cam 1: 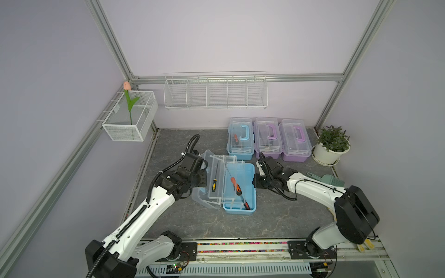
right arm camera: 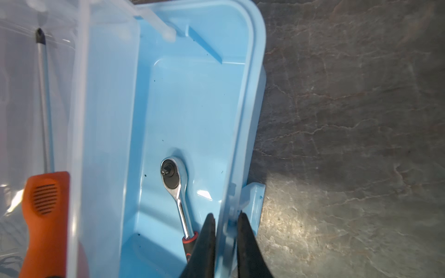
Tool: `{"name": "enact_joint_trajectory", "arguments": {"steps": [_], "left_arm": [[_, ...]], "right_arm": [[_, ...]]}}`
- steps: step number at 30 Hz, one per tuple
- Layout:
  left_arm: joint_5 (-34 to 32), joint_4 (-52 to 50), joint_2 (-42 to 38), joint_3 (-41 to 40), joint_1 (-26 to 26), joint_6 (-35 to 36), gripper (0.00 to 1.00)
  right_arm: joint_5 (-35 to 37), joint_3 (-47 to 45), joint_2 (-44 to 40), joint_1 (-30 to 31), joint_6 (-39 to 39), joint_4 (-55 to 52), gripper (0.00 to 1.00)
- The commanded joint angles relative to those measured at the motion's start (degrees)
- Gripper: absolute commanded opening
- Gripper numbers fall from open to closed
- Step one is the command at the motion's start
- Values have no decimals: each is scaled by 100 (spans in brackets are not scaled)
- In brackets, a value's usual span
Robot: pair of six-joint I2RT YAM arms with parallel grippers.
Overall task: Close toolboxes
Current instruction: Close the toolbox lid.
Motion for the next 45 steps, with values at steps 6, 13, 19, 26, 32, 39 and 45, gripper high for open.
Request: {"name": "enact_joint_trajectory", "arguments": {"steps": [6, 13, 19, 26, 32, 39, 45], "left_arm": [[791, 1093, 834, 436, -902, -366, 0], [940, 1369, 1122, 546, -1205, -502, 17], [1006, 1467, 1186, 494, -1311, -601, 37], [1131, 1732, 1348, 428, -1478, -743, 41], [1242, 1958, 1634, 397, -1651, -848, 42], [891, 1920, 2282, 644, -2093, -947, 42], [997, 1932, 2382, 781, -2155, -886, 42]], "right_arm": [[-858, 154, 100, 307, -149, 653, 12], [-957, -58, -92, 176, -52, 768, 20], [-1017, -258, -313, -58, -44, 760, 31], [-1063, -539, -602, -390, -80, 628, 32], [-1022, -828, -1029, -771, -215, 320, 33], [-947, -1018, -1421, -971, -290, 84, 33], [-976, -1066, -1565, -988, -358, -39, 34]]}}
